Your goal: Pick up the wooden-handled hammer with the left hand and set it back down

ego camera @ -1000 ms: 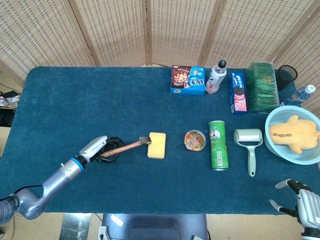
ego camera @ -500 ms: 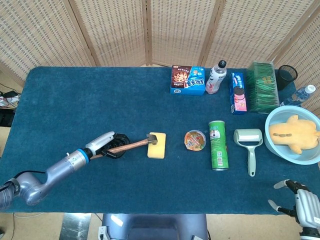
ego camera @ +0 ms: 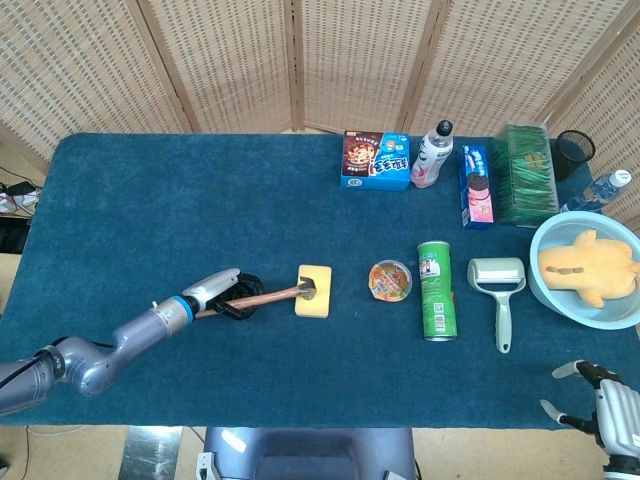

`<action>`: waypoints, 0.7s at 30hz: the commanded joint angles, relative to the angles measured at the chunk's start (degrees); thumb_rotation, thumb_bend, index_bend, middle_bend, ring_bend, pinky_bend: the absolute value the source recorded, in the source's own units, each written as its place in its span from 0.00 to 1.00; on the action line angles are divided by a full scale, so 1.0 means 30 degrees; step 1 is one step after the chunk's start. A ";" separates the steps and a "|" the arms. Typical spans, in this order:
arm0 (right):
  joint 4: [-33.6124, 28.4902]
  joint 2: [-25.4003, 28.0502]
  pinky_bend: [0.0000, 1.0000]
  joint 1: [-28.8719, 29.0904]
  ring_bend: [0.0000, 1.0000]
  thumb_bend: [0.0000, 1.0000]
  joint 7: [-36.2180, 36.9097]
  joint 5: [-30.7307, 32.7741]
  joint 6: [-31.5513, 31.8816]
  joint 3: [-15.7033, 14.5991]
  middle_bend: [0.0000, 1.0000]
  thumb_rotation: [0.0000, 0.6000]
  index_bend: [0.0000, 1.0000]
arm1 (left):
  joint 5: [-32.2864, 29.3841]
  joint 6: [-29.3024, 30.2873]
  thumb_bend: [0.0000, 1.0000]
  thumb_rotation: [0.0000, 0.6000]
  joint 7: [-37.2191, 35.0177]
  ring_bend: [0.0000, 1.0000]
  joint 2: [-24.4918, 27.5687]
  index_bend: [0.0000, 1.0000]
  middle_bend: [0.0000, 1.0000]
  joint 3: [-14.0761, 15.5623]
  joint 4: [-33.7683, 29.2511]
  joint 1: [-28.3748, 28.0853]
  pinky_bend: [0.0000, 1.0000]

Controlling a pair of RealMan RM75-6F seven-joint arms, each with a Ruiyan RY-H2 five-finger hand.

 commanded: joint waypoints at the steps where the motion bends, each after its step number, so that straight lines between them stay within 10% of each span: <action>1: 0.0034 0.0022 0.33 -0.0046 0.40 0.16 0.0058 -0.0017 0.0088 0.0011 0.44 1.00 0.46 | -0.1839 -0.0324 0.51 1.00 0.1088 0.75 -0.0134 0.71 0.77 -0.0076 -0.0098 -0.0520 0.83; 21: -0.0374 0.0137 0.33 -0.0158 0.40 0.16 -0.0380 -0.0434 0.0472 -0.0065 0.44 1.00 0.46 | 0.0466 0.0621 0.51 1.00 -0.0160 0.75 0.3032 0.71 0.76 -0.2463 -0.4348 0.1984 0.83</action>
